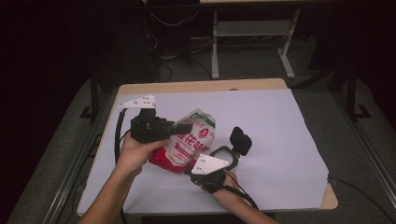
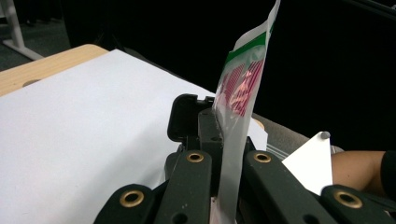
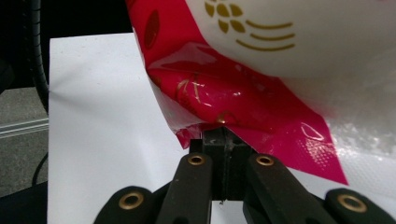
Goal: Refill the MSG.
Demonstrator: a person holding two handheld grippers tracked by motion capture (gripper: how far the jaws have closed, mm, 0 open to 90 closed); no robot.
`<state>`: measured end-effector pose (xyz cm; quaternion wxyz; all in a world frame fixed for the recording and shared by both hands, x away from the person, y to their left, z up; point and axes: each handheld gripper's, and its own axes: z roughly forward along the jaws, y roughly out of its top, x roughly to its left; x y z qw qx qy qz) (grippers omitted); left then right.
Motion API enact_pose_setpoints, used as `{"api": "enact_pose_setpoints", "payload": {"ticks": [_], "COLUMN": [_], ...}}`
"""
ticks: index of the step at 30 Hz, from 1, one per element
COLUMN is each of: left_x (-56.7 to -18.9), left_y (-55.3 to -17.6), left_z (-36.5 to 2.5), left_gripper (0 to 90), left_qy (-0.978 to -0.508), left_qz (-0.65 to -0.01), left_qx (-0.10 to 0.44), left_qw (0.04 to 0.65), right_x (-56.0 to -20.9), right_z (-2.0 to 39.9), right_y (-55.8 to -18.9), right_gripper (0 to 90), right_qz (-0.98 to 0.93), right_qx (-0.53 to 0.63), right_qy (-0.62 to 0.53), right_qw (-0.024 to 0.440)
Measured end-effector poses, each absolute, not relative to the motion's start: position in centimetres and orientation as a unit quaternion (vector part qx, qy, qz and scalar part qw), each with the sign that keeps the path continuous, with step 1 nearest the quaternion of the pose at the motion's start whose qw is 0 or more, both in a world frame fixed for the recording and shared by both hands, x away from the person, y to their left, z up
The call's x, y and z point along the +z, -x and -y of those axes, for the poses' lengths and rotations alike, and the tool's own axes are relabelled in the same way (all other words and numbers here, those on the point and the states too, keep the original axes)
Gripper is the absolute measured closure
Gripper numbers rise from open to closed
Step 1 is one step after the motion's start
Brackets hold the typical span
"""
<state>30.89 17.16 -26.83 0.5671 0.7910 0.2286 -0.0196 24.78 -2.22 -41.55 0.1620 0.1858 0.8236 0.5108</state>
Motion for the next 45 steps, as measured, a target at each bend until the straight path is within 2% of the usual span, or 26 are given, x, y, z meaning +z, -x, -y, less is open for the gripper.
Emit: {"api": "enact_pose_setpoints", "payload": {"ticks": [11,45], "left_x": [-26.4,-26.7], "left_y": [-31.2,-33.0], "left_z": [-15.4,-13.3], "left_gripper": [90.0,90.0], "left_qy": [-0.810,-0.820], "left_qz": [-0.230,-0.237], "left_qx": [-0.027,-0.054], "left_qw": [0.539,0.519], "right_x": [-41.6,-41.9], "right_z": [2.2,1.8], "right_y": [-23.9,-23.7], "right_gripper": [90.0,90.0], "right_qz": [-0.818,-0.805], "right_qx": [0.509,0.520], "right_qy": [-0.194,-0.215], "right_qw": [0.183,0.188]}}
